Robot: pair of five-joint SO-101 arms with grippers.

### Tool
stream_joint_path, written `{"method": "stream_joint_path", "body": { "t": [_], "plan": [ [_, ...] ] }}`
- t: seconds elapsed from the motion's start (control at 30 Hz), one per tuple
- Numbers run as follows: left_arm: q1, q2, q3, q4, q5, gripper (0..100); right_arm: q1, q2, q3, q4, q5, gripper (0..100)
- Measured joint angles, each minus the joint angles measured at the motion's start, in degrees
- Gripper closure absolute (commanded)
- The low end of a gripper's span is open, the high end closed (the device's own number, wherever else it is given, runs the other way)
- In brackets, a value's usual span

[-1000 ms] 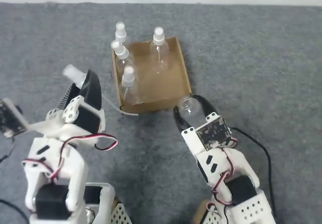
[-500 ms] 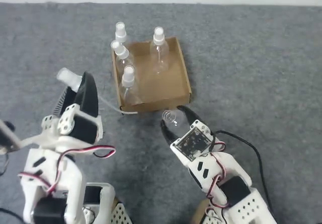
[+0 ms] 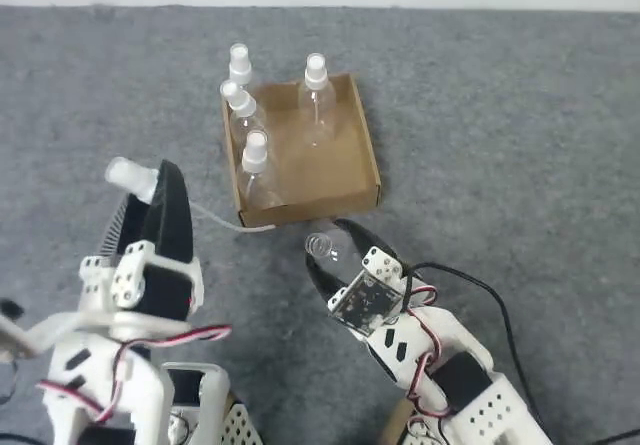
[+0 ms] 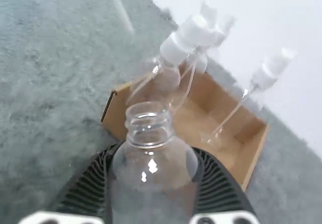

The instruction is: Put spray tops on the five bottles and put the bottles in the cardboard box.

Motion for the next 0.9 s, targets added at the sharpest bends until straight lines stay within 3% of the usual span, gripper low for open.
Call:
{"method": "stream_joint_path", "body": {
  "t": [0.23,0.6,0.9],
  "plan": [
    [5.71,-1.58,2.46,0.0,0.0,99,-0.09,0.0,0.09,-0.88,0.26,97.6],
    [7.12,-1.58,2.46,0.0,0.0,99,-0.18,0.0,0.09,-0.88,0.44,97.6],
    [14.33,-1.58,3.08,0.0,-2.11,99,-0.18,0.0,0.09,-0.88,0.44,97.6]
  ]
}}
